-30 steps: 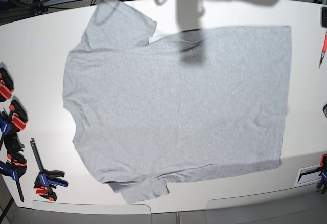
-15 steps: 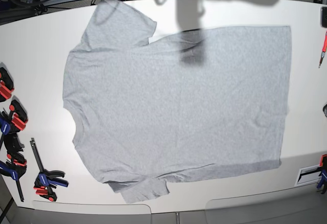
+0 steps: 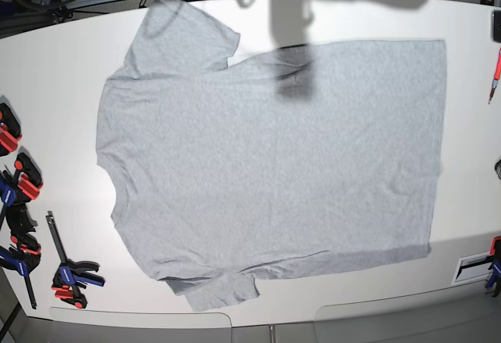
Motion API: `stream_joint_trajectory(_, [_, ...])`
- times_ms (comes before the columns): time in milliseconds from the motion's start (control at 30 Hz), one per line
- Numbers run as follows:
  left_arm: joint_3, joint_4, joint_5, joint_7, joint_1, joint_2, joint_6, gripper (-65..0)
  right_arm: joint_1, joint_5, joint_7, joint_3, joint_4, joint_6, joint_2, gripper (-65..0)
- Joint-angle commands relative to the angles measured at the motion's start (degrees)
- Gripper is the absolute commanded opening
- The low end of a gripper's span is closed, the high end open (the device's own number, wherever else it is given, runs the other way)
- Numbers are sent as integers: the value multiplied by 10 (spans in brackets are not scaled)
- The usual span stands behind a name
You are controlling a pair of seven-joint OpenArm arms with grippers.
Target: Fold the T-shirt properly
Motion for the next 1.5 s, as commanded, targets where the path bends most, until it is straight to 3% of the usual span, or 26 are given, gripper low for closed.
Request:
stream_joint_trajectory(0, [0,8,-2,1,13,-1,-8,-650,-4,3,4,1,2,-6,5,-650])
stream_joint_trajectory(267, [0,121,-2,-2,106,-27,-7,-650,-49,3,45,1,21,-6,33,-650])
stream_joint_trajectory(700, [0,304,-47,-26,266,-91,-7,-650,-213,3,71,1,211,-12,62,-650])
stream_joint_trajectory(1100, [-7,488,-48,-49,409,-135,-7,-650,-353,3,121,1,374,-119,71,-650])
stream_joint_trajectory(1267, [-65,568,-87,-89,467,-134,-8,-650,-412,3,134,1,450,-159,90,-650])
stream_joint_trajectory(1400, [-119,628,-123,-91,500,-135,-10,-650,-464,3,171,1,514,-193,109,-650])
stream_joint_trajectory(1467, [-139,656,-122,-90,513,-141,-34,-650,-489,3,194,1,546,-215,114,-650])
